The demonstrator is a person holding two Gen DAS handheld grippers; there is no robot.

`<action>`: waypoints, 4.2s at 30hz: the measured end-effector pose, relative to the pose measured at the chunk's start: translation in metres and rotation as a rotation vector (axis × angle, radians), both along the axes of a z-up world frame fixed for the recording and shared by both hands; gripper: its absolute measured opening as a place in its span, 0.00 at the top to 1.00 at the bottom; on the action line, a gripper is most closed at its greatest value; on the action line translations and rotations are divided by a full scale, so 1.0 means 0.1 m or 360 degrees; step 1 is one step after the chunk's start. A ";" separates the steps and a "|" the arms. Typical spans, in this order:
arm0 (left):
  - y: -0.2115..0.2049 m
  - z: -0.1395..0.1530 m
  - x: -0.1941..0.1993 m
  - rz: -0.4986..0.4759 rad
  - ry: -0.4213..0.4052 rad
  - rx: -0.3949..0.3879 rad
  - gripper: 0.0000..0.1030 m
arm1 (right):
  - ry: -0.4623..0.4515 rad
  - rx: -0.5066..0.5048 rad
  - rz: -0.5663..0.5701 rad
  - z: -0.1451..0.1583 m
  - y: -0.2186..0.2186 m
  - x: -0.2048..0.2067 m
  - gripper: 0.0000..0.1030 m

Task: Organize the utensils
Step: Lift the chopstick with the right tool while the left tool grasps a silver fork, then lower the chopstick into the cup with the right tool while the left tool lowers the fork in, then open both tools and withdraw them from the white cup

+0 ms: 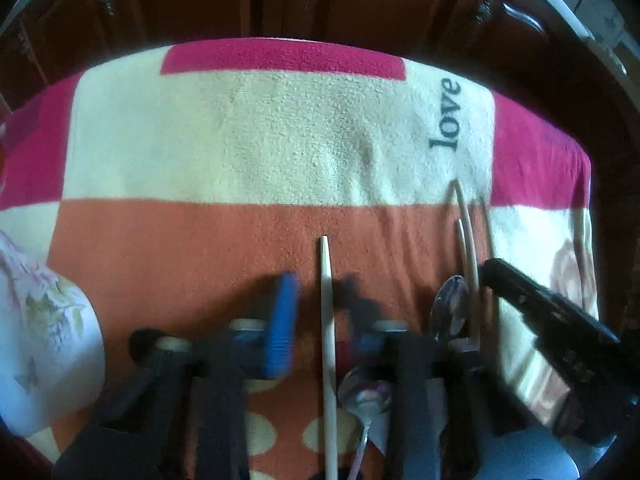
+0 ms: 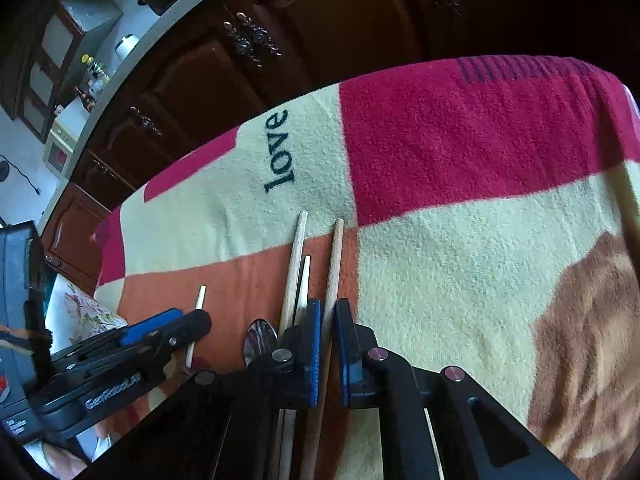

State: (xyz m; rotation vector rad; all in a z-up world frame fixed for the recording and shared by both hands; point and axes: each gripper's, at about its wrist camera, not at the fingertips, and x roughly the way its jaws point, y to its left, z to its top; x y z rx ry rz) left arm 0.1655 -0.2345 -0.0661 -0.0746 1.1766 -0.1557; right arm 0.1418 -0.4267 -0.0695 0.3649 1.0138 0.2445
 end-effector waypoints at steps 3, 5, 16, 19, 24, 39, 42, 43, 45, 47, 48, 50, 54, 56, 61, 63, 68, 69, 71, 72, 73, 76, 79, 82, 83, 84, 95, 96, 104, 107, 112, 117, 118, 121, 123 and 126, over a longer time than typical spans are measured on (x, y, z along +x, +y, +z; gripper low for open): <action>0.07 0.07 -0.07 -0.0046 0.0029 -0.0121 0.96 | -0.0060 0.0034 0.0016 0.15 -0.05 -0.14 0.94; 0.13 0.19 -0.18 -0.0058 0.0015 -0.0207 0.96 | -0.0105 0.0044 0.0019 0.27 -0.08 -0.26 0.94; 0.51 0.98 -0.89 -0.0186 -0.0202 -0.0458 0.97 | -0.0384 0.0075 0.0023 1.03 -0.06 -1.03 0.94; 0.60 1.14 -1.01 -0.0197 -0.0260 -0.0481 0.97 | -0.0440 0.0031 0.0047 1.21 0.03 -1.20 0.94; 0.74 1.36 -1.21 -0.0213 -0.0336 -0.0485 0.97 | -0.0506 -0.0053 0.0099 1.44 0.26 -1.36 0.95; 1.15 1.79 -1.47 -0.0167 -0.0493 -0.0434 0.97 | -0.0653 -0.0135 0.0224 2.04 0.81 -1.42 0.95; 1.26 1.88 -1.49 -0.0148 -0.0526 -0.0432 0.97 | -0.0681 -0.0142 0.0257 2.16 0.96 -1.39 0.95; 1.29 1.90 -1.50 -0.0143 -0.0536 -0.0429 0.97 | -0.0689 -0.0143 0.0269 2.19 1.01 -1.38 0.95; 1.36 1.97 -1.52 -0.0136 -0.0564 -0.0426 0.97 | -0.0707 -0.0146 0.0293 2.26 1.12 -1.36 0.95; 1.45 2.04 -1.53 -0.0127 -0.0593 -0.0422 0.97 | -0.0722 -0.0143 0.0313 2.32 1.22 -1.34 0.95; 1.49 2.07 -1.52 -0.0121 -0.0604 -0.0422 0.97 | -0.0731 -0.0142 0.0324 2.35 1.27 -1.32 0.95; 1.57 2.12 -1.51 -0.0104 -0.0624 -0.0424 0.97 | -0.0750 -0.0138 0.0345 2.41 1.38 -1.29 0.95; 1.83 2.25 -1.46 -0.0053 -0.0667 -0.0442 0.97 | -0.0791 -0.0121 0.0387 2.55 1.62 -1.20 0.95; 1.98 2.32 -1.43 -0.0016 -0.0695 -0.0441 0.97 | -0.0811 -0.0115 0.0411 2.61 1.75 -1.13 0.95; 2.36 2.40 -1.28 0.0109 -0.0744 -0.0419 0.97 | -0.0853 -0.0082 0.0455 2.69 2.07 -0.97 0.95; 2.45 2.40 -1.23 0.0143 -0.0755 -0.0406 0.97 | -0.0862 -0.0076 0.0469 2.70 2.17 -0.90 0.95; 2.61 2.37 -1.11 0.0198 -0.0752 -0.0406 0.97 | -0.0863 -0.0081 0.0504 2.70 2.41 -0.69 0.95; 2.62 2.36 -1.09 0.0202 -0.0751 -0.0404 0.97 | -0.0862 -0.0085 0.0505 2.70 2.44 -0.65 0.95; 2.63 2.35 -1.06 0.0211 -0.0760 -0.0388 0.97 | -0.0854 -0.0080 0.0503 2.68 2.47 -0.60 0.95; 2.63 2.35 -1.05 0.0216 -0.0767 -0.0375 0.97 | -0.0848 -0.0075 0.0499 2.66 2.48 -0.57 0.95; 2.64 2.34 -1.04 0.0226 -0.0775 -0.0356 0.97 | -0.0845 -0.0076 0.0494 2.64 2.49 -0.54 0.95; 2.65 2.29 -1.00 0.0244 -0.0776 -0.0331 0.97 | -0.0833 -0.0084 0.0481 2.55 2.53 -0.48 0.95; 2.66 2.22 -0.97 0.0265 -0.0774 -0.0295 0.97 | -0.0815 -0.0083 0.0464 2.47 2.56 -0.40 0.95; 2.64 2.11 -0.94 0.0275 -0.0762 -0.0252 0.97 | -0.0778 -0.0084 0.0467 2.36 2.61 -0.32 0.95; 2.62 2.06 -0.92 0.0271 -0.0750 -0.0243 0.97 | -0.0766 -0.0092 0.0472 2.33 2.64 -0.29 0.95; 2.61 2.02 -0.91 0.0268 -0.0736 -0.0244 0.97 | -0.0753 -0.0095 0.0477 2.30 2.65 -0.27 0.95; 2.57 1.71 -0.78 0.0278 -0.0624 -0.0247 0.97 | -0.0601 -0.0143 0.0552 1.92 2.86 -0.01 0.95; 2.56 1.70 -0.78 0.0278 -0.0620 -0.0246 0.97 | -0.0585 -0.0142 0.0557 1.87 2.88 0.02 0.95; 2.57 1.60 -0.77 0.0292 -0.0570 -0.0240 0.97 | -0.0536 -0.0076 0.0541 1.68 2.84 0.09 0.93; 2.58 1.59 -0.78 0.0303 -0.0553 -0.0255 0.91 | -0.0530 -0.0085 0.0543 1.67 2.82 0.07 0.83; 2.59 1.57 -0.83 0.0312 -0.0540 -0.0295 0.71 | -0.0539 -0.0081 0.0541 1.66 2.79 0.01 0.75; 2.58 1.59 -0.97 0.0321 -0.0542 -0.0290 0.63 | -0.0534 -0.0071 0.0508 1.67 2.70 -0.12 0.73; 2.57 1.59 -1.00 0.0326 -0.0544 -0.0275 0.63 | -0.0535 -0.0071 0.0501 1.66 2.68 -0.17 0.72; 2.53 1.59 -1.10 0.0325 -0.0552 -0.0237 0.59 | -0.0554 -0.0104 0.0477 1.66 2.60 -0.36 0.71; 2.50 1.60 -1.17 0.0317 -0.0561 -0.0203 0.59 | -0.0565 -0.0144 0.0452 1.66 2.54 -0.51 0.70; 2.40 1.61 -1.30 0.0281 -0.0592 -0.0141 0.58 | -0.0566 -0.0180 0.0405 1.66 2.46 -0.73 0.67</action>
